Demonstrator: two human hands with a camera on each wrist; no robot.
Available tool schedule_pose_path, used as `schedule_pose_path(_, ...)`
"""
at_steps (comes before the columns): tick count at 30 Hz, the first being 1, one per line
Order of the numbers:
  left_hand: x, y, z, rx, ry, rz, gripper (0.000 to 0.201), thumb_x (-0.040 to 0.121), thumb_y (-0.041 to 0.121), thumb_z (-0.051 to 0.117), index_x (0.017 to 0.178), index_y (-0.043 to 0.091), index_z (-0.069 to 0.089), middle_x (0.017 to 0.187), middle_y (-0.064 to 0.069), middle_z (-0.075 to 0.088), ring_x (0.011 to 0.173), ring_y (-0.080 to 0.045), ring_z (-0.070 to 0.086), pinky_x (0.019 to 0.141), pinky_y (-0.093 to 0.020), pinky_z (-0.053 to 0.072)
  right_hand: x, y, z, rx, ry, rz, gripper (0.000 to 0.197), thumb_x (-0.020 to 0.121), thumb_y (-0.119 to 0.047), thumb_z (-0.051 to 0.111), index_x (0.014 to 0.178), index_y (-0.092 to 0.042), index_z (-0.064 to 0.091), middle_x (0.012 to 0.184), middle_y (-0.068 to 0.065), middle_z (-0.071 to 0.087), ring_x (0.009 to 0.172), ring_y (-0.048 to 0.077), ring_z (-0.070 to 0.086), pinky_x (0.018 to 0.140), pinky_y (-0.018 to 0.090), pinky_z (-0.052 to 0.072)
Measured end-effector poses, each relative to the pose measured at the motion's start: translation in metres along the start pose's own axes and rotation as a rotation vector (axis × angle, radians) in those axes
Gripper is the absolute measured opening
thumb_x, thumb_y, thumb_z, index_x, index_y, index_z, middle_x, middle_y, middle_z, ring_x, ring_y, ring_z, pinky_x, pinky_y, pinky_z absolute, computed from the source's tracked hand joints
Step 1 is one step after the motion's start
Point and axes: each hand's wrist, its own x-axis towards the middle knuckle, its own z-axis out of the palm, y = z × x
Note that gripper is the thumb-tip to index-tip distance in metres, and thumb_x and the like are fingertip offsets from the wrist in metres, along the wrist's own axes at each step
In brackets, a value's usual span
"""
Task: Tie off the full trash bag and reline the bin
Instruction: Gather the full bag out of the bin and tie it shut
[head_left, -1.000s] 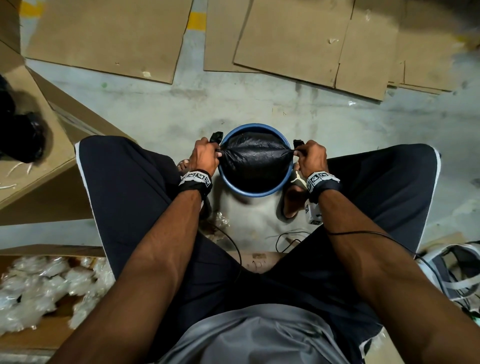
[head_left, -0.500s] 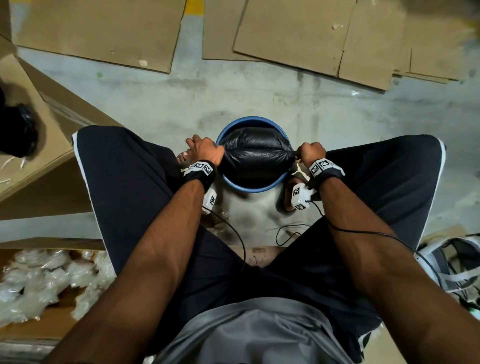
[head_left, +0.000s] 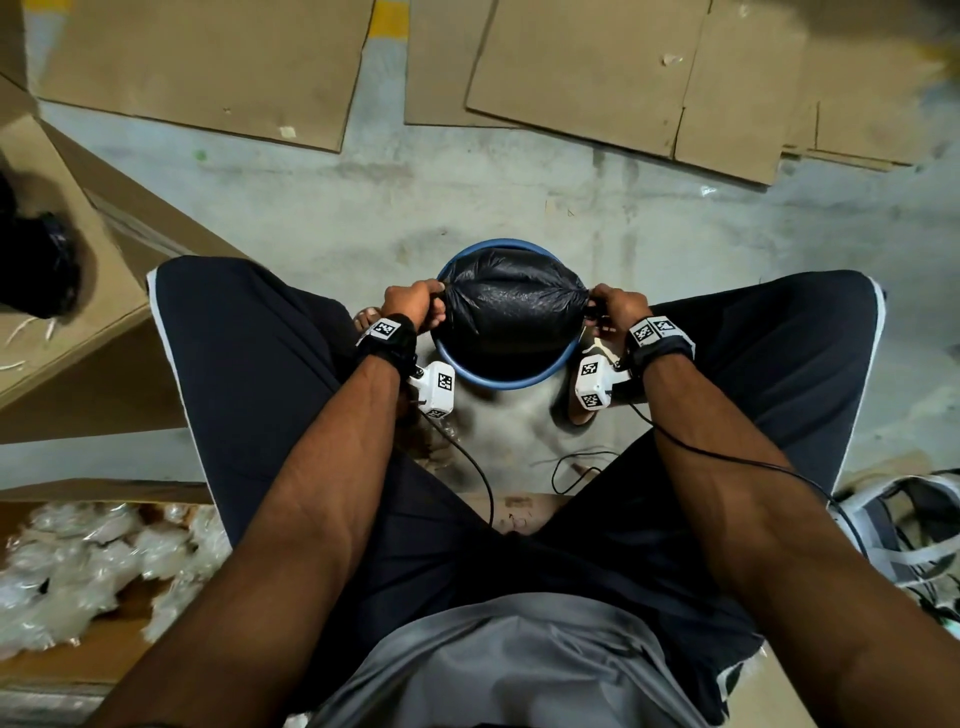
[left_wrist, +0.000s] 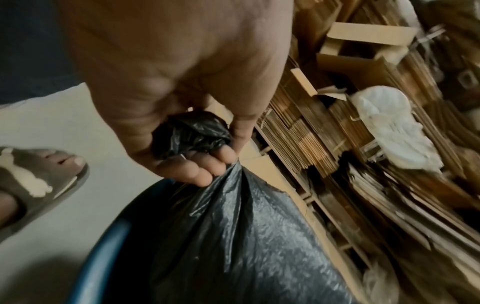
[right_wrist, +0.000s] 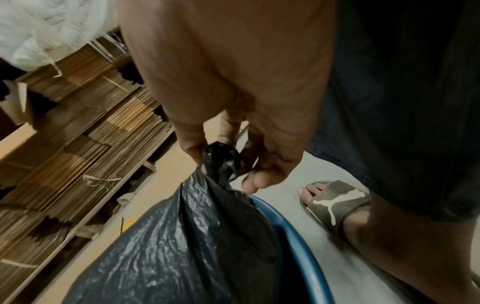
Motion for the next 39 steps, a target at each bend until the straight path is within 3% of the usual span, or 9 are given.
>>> schedule_pose_path(4, -0.009, 0.001, -0.004, 0.086, 0.082, 0.094, 0.025, 0.081, 0.033, 0.074, 0.068, 0.012, 0.074, 0.053, 0.003, 0.063, 0.046, -0.011, 0.052, 0.046, -0.018, 0.043, 0.008, 0.005, -0.006, -0.088, 0.02, -0.057, 0.014, 0.076, -0.031, 0.069, 0.073, -0.018, 0.063, 0.07, 0.001, 0.063, 0.074, 0.025, 0.061, 0.077, 0.038, 0.056)
schedule_pose_path(10, -0.015, -0.006, -0.001, -0.183, 0.053, 0.173, 0.015, 0.071, 0.02, 0.069, 0.072, 0.009, 0.08, 0.056, 0.001, 0.064, 0.042, -0.006, 0.046, 0.056, -0.013, 0.039, -0.014, -0.003, 0.002, 0.319, 0.004, -0.111, 0.009, 0.077, -0.01, 0.075, 0.083, -0.004, 0.078, 0.064, 0.003, 0.059, 0.064, 0.018, 0.06, 0.053, 0.025, 0.045)
schedule_pose_path(14, -0.018, -0.003, 0.003, -0.448, -0.093, 0.182, 0.012, 0.075, 0.011, 0.069, 0.076, 0.007, 0.08, 0.078, -0.01, 0.066, 0.05, -0.009, 0.047, 0.058, -0.021, 0.039, -0.014, -0.005, 0.004, 0.393, -0.03, -0.141, 0.036, 0.079, -0.007, 0.058, 0.044, -0.017, 0.059, 0.093, 0.007, 0.075, 0.082, 0.024, 0.064, 0.056, 0.022, 0.041)
schedule_pose_path(17, -0.018, 0.0, 0.004, -0.438, -0.213, 0.177, 0.014, 0.086, 0.022, 0.067, 0.08, 0.014, 0.077, 0.083, -0.005, 0.074, 0.072, -0.01, 0.063, 0.064, -0.021, 0.039, -0.014, -0.005, 0.006, 0.454, -0.111, -0.156, 0.01, 0.088, -0.017, 0.06, 0.081, -0.017, 0.067, 0.089, 0.007, 0.076, 0.086, 0.022, 0.068, 0.065, 0.026, 0.047)
schedule_pose_path(21, -0.012, -0.005, 0.009, -0.409, -0.336, 0.165, 0.019, 0.09, 0.008, 0.055, 0.093, 0.012, 0.074, 0.099, 0.001, 0.077, 0.094, -0.006, 0.067, 0.075, -0.022, 0.041, -0.007, -0.001, 0.012, 0.398, -0.277, -0.207, 0.023, 0.088, -0.005, 0.051, 0.1, -0.006, 0.069, 0.093, 0.006, 0.077, 0.096, 0.021, 0.068, 0.087, 0.029, 0.047)
schedule_pose_path(28, -0.008, -0.014, 0.036, -0.05, -0.254, 0.406, 0.025, 0.093, 0.015, 0.07, 0.116, 0.004, 0.074, 0.12, -0.011, 0.072, 0.113, -0.018, 0.067, 0.105, -0.028, 0.048, -0.002, 0.007, 0.037, -0.121, -0.059, -0.579, 0.029, 0.078, 0.001, 0.079, 0.106, 0.002, 0.076, 0.115, 0.014, 0.069, 0.102, 0.023, 0.068, 0.101, 0.037, 0.053)
schedule_pose_path(31, -0.009, -0.017, 0.043, 0.017, -0.143, 0.445, 0.03, 0.084, 0.029, 0.081, 0.111, 0.014, 0.079, 0.11, -0.002, 0.075, 0.105, -0.009, 0.07, 0.094, -0.009, 0.047, 0.002, 0.013, 0.049, -0.243, 0.005, -0.643, 0.032, 0.069, -0.006, 0.087, 0.1, -0.002, 0.078, 0.11, 0.005, 0.07, 0.105, 0.025, 0.069, 0.102, 0.041, 0.053)
schedule_pose_path(35, -0.011, -0.011, 0.052, 0.091, 0.038, 0.468, 0.037, 0.07, 0.04, 0.088, 0.099, 0.017, 0.082, 0.092, 0.005, 0.078, 0.09, -0.003, 0.071, 0.092, -0.012, 0.05, -0.002, 0.008, 0.056, -0.277, 0.036, -0.702, 0.032, 0.066, -0.01, 0.09, 0.095, -0.004, 0.079, 0.102, 0.001, 0.069, 0.099, 0.022, 0.069, 0.097, 0.034, 0.055)
schedule_pose_path(39, -0.007, -0.016, 0.065, 0.357, 0.086, 0.531, 0.039, 0.069, 0.042, 0.083, 0.098, 0.017, 0.08, 0.107, -0.002, 0.076, 0.112, -0.019, 0.066, 0.1, -0.028, 0.049, -0.01, 0.006, 0.057, -0.372, 0.06, -0.886, 0.014, 0.078, -0.011, 0.081, 0.091, -0.005, 0.081, 0.096, 0.01, 0.073, 0.089, 0.017, 0.064, 0.086, 0.01, 0.043)
